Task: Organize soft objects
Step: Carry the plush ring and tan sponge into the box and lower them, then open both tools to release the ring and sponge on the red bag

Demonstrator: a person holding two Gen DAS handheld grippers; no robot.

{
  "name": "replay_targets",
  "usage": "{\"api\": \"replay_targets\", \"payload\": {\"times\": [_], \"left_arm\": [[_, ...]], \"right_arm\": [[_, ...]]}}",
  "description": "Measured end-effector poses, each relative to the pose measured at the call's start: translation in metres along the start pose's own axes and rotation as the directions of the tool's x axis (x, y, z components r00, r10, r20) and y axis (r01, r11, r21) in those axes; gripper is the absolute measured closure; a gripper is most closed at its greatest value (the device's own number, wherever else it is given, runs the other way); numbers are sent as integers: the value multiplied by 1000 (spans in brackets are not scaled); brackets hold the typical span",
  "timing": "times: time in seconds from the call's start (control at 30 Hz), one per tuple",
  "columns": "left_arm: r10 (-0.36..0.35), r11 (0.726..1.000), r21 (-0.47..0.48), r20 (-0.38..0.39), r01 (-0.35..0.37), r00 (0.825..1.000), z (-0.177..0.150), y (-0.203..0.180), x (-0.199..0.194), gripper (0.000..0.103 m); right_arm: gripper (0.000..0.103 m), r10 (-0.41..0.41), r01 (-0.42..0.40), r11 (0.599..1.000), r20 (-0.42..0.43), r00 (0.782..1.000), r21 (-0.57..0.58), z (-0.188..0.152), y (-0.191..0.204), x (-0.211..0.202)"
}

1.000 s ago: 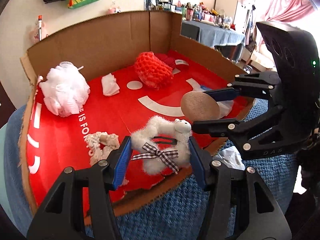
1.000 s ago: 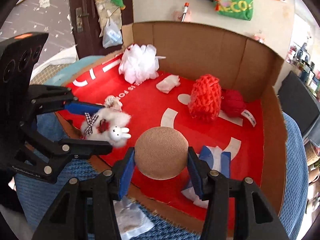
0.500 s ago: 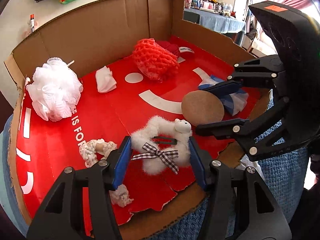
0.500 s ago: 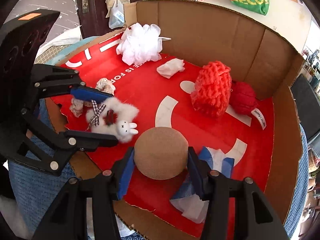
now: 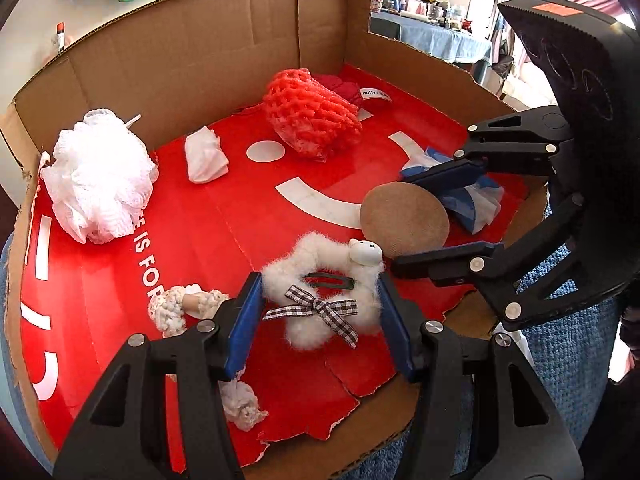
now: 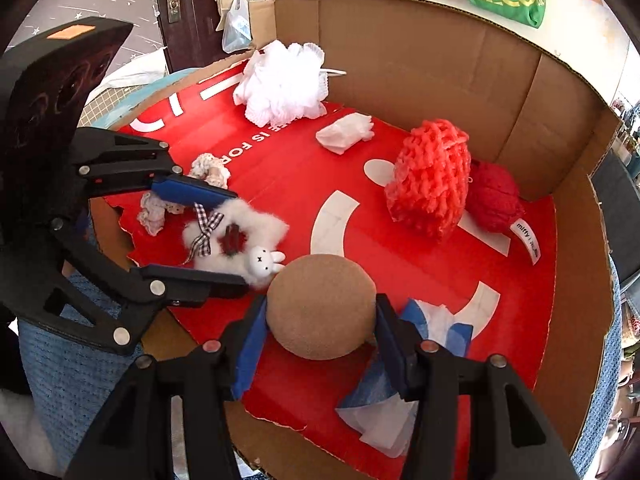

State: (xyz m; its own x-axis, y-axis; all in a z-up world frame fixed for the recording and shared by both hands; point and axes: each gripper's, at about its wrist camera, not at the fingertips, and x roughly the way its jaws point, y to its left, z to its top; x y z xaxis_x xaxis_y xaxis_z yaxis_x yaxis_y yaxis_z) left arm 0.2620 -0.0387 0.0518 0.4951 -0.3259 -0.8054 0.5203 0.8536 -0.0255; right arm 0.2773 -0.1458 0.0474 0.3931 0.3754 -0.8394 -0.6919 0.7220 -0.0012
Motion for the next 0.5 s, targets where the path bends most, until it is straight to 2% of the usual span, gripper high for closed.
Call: {"api": "replay_targets", "payload": {"times": [0.5], "left_arm": [[-6,1000,9,8,6,1000,-1,-1,1,48]], "right_arm": [[45,8,-8,1000,-3,1000,1,-1,0,3]]}}
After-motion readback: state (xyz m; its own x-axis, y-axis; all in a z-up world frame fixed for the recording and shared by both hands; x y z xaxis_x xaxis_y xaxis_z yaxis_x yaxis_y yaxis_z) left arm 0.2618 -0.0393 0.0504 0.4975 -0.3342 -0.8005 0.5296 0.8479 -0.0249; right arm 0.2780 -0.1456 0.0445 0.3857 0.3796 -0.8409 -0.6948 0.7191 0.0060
